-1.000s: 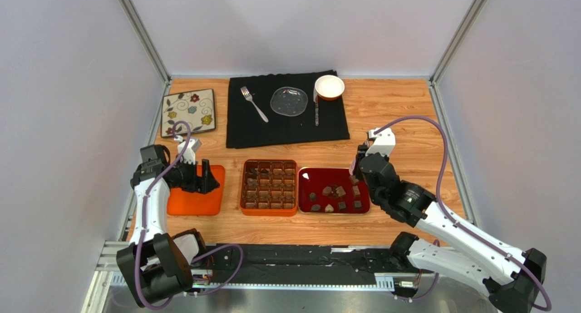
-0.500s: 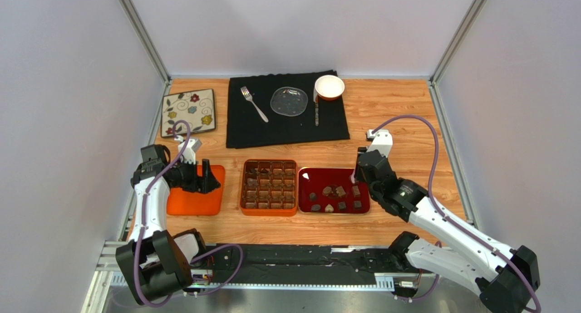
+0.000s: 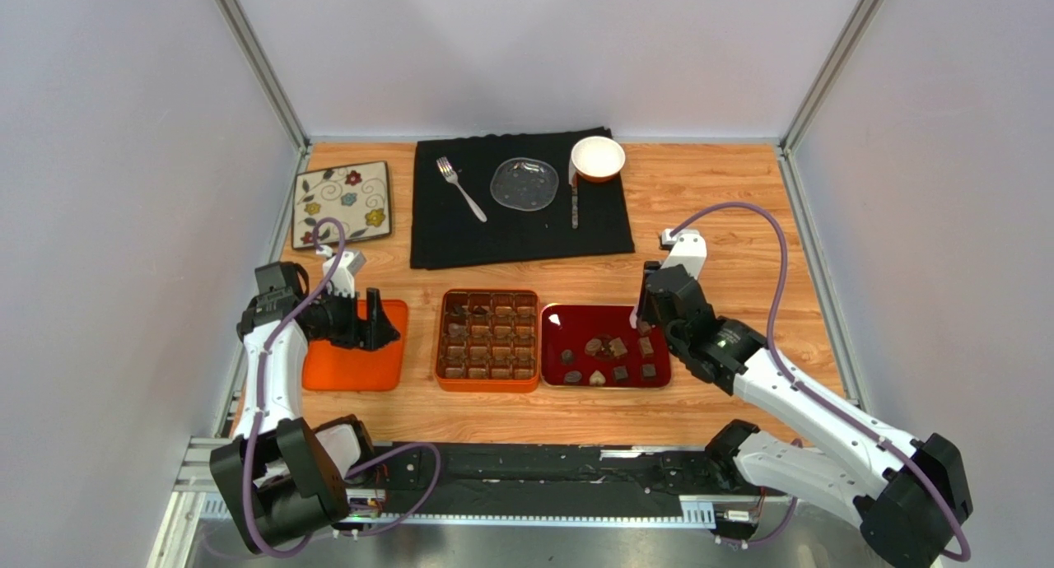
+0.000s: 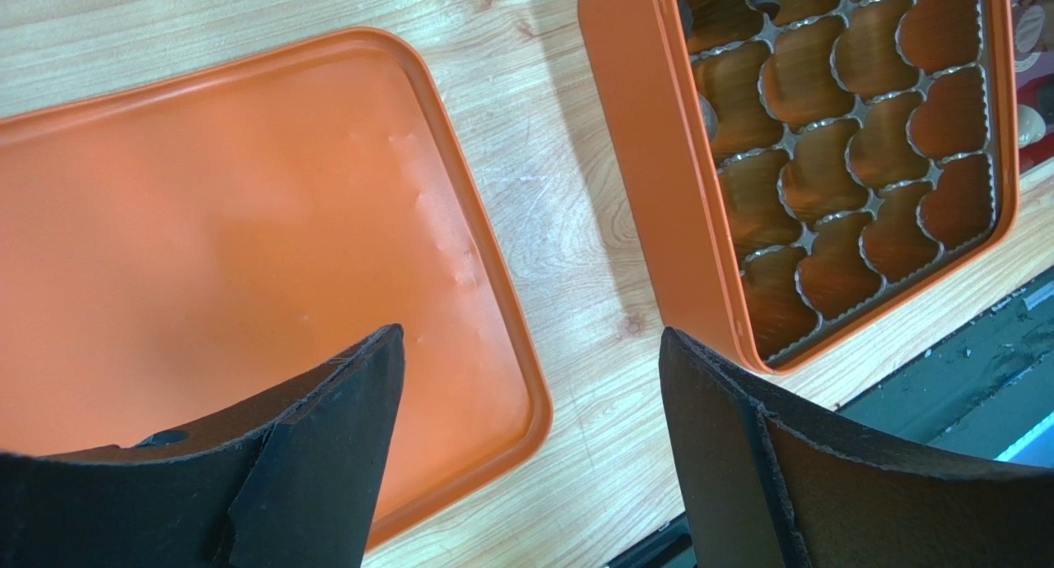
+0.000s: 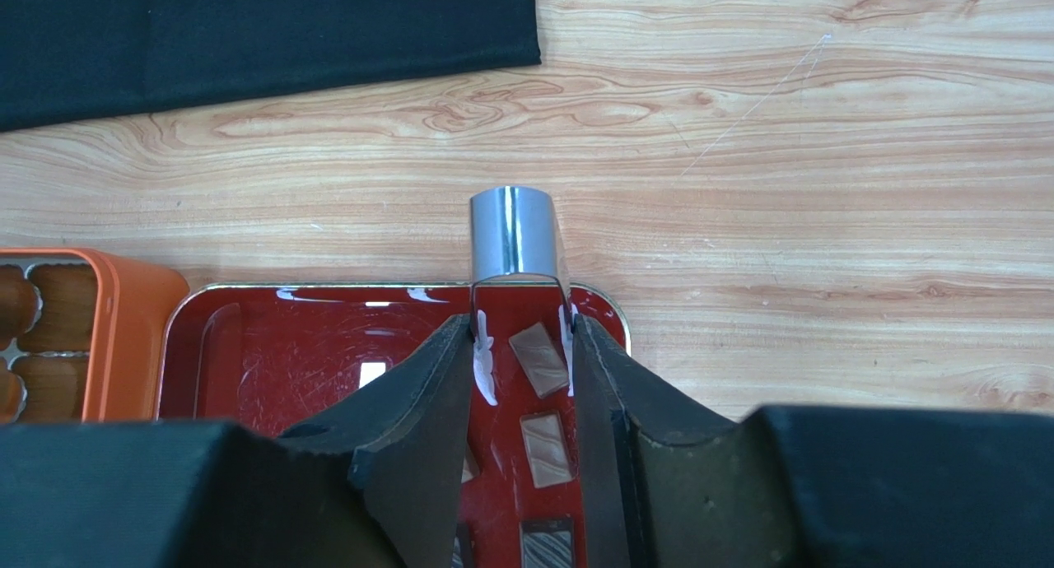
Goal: Pack the chocolate
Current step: Pick up the fake chocolate from the plate.
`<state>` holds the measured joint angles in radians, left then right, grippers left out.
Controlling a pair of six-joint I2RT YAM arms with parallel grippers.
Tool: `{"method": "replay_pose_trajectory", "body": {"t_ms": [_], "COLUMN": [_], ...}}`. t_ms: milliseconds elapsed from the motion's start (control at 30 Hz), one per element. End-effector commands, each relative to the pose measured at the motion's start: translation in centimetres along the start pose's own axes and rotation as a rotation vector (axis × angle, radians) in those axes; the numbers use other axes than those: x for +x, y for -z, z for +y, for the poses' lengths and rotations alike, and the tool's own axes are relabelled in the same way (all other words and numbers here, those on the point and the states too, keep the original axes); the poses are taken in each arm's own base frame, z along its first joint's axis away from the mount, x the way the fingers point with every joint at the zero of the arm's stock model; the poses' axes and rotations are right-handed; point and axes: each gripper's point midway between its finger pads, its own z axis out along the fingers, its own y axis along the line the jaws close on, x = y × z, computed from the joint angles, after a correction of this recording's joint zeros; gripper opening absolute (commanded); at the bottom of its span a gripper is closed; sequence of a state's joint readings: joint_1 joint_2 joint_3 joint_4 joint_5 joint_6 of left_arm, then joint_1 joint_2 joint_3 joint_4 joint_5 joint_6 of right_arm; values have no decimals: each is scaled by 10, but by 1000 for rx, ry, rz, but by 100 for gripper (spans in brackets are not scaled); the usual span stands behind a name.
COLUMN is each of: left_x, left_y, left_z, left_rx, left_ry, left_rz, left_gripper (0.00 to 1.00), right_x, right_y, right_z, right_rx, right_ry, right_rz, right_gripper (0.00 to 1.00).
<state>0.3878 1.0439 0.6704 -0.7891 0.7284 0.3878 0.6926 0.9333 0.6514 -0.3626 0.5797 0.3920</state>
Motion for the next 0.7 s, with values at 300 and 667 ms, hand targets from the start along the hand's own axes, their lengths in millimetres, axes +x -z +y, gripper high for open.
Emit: {"method": "replay_pose_trajectory", "body": {"t_ms": [300, 667], "left_x": [-21, -21], "left_y": [8, 8], "left_z": [-1, 0], "left_rx": [1, -1], "left_ry": [-42, -45], "left_rz": [-54, -55], "left_gripper": [84, 84], "right_x": [-8, 0], "right_y": [-10, -12], "right_z": [-1, -1], "right_rx": [-10, -11], "right_ry": [-26, -31], "right_rz": [-31, -11], "right_gripper": [37, 38]}}
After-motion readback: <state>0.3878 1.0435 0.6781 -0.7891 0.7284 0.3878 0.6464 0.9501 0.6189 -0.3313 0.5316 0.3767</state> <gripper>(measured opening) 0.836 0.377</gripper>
